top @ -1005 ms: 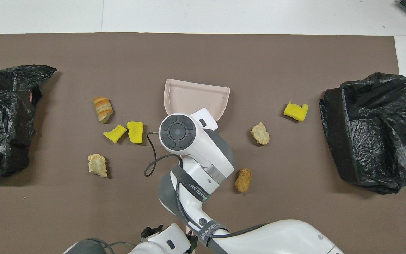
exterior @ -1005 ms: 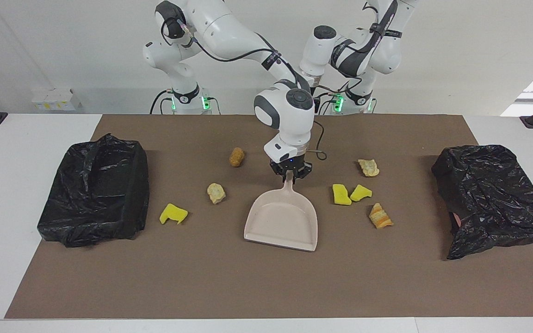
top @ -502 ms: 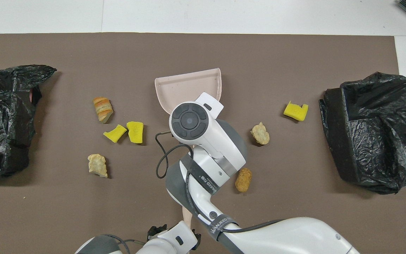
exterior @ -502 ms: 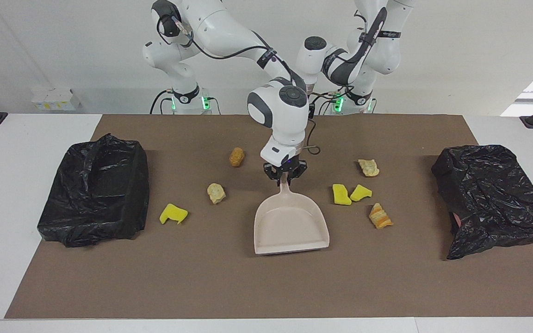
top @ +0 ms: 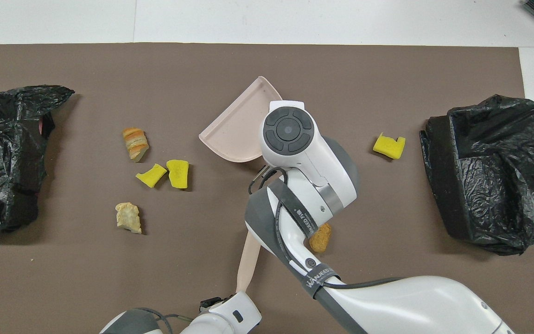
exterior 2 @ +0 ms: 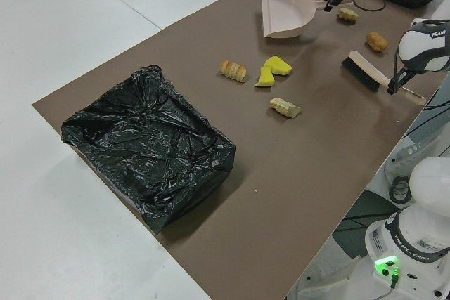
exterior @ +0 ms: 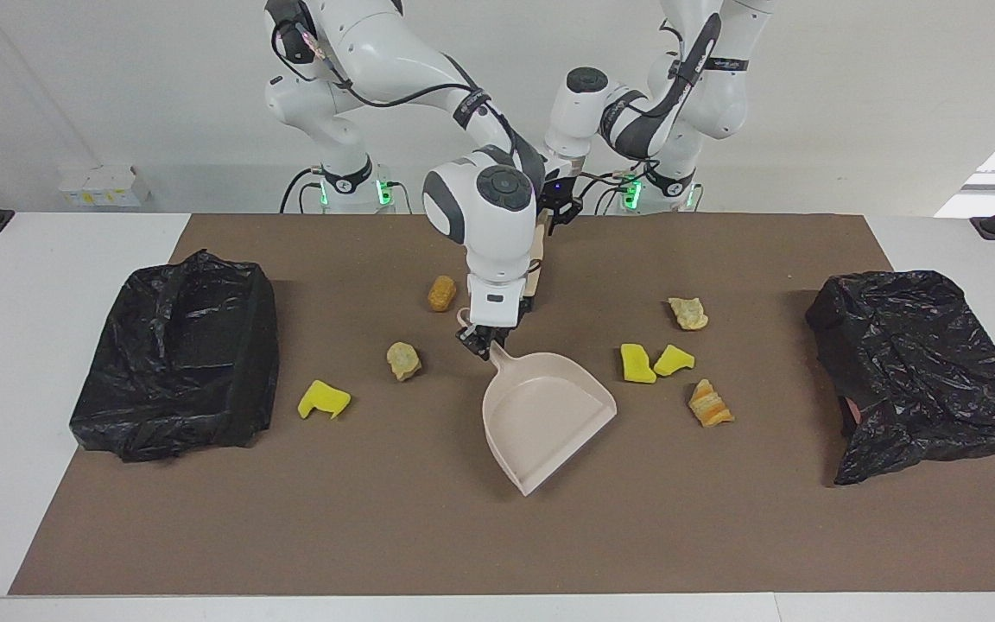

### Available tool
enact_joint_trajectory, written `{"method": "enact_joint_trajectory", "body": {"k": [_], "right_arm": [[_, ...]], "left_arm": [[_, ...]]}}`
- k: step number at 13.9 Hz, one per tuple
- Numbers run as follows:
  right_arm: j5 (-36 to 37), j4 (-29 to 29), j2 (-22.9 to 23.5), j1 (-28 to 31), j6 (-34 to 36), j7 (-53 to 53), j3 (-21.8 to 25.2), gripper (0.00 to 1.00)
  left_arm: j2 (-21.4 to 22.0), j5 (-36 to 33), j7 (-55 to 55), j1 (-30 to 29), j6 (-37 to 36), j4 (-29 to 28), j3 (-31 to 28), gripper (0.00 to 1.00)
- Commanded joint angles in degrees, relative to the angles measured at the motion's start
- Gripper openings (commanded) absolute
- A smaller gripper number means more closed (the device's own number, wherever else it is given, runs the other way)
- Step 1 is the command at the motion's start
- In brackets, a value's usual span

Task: Sweep and dump trash in bin
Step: 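Tilt the dustpan with the right gripper while the left gripper grasps the brush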

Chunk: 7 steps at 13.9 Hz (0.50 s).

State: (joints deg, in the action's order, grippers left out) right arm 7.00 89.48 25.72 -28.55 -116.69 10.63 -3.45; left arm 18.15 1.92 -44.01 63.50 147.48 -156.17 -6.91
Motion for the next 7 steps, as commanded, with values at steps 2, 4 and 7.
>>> {"method": "enact_joint_trajectory", "body": {"k": [2, 4, 7], "right_arm": [[1.35, 0.52, -0.67, 1.74, 0.24, 13.59, -0.51, 0.00], [1.52, 0.60, -0.58, 2.53, 0.15, 22.29, -0.42, 0.00], [2.14, 1.74, -0.58, 3.85, -0.11, 31.52, -0.60, 0.00]], "left_arm": [[-0.76, 0.37, -0.64, -0.21, -7.34, 4.81, -0.91, 0.00], [0.03, 0.28, -0.81, -4.59, -16.39, 8.68, -0.82, 0.00], [2.75, 0.19, -1.69, -11.35, -21.52, 9.31, -0.91, 0.00]]}}
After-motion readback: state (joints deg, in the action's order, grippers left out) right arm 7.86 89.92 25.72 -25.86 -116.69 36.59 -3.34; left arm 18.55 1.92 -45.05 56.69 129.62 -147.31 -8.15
